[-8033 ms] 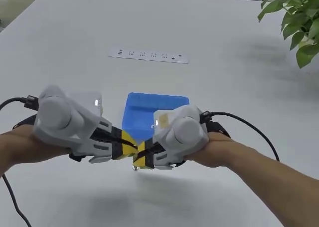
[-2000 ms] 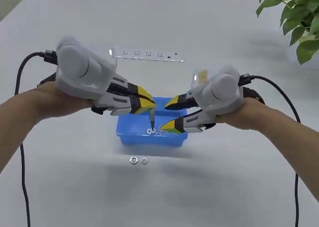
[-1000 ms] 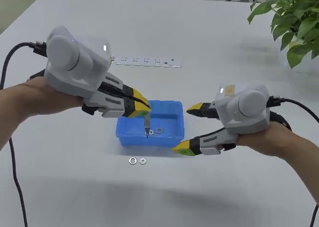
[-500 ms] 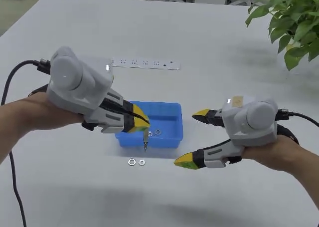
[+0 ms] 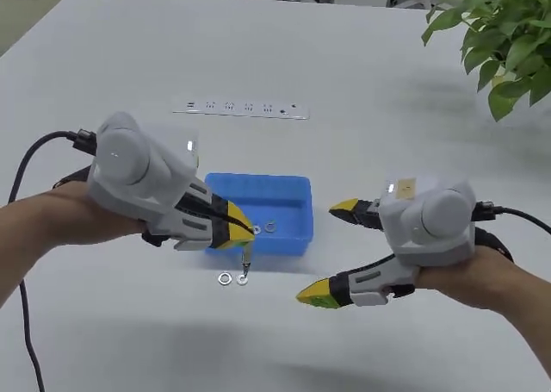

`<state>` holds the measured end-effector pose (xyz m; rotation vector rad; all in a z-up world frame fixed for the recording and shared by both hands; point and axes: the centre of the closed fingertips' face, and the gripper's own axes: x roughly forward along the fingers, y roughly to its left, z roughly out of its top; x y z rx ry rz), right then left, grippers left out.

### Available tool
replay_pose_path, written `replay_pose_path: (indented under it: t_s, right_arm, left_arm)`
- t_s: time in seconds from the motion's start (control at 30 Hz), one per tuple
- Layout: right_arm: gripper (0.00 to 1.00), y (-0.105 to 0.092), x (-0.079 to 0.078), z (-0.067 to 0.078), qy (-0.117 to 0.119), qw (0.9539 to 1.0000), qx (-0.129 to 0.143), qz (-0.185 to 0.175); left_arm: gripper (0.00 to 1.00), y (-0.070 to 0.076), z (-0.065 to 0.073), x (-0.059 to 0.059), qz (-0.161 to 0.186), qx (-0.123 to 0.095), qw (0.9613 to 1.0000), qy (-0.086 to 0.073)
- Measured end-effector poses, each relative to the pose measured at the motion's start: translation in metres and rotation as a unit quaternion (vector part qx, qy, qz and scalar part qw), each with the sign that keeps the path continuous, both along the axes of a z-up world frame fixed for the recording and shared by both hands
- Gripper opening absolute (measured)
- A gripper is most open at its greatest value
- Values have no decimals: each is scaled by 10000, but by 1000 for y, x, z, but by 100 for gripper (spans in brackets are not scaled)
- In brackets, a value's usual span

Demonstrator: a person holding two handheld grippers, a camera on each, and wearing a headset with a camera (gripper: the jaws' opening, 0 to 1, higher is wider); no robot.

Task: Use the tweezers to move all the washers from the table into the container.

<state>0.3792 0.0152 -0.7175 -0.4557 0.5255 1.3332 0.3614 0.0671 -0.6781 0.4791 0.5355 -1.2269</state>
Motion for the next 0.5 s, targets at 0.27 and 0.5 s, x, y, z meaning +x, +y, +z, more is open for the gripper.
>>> replay_pose_path:
  t_s: [0.27, 0.5]
  right_arm:
    - [82, 0, -3, -2, 19, 10000, -28, 24]
    - [82, 0, -6, -5, 54, 9999, -62, 64]
  left_arm:
    - [5, 2, -13, -3, 43, 18, 9999, 106]
    - [5, 2, -17, -2, 61, -4, 9999, 104]
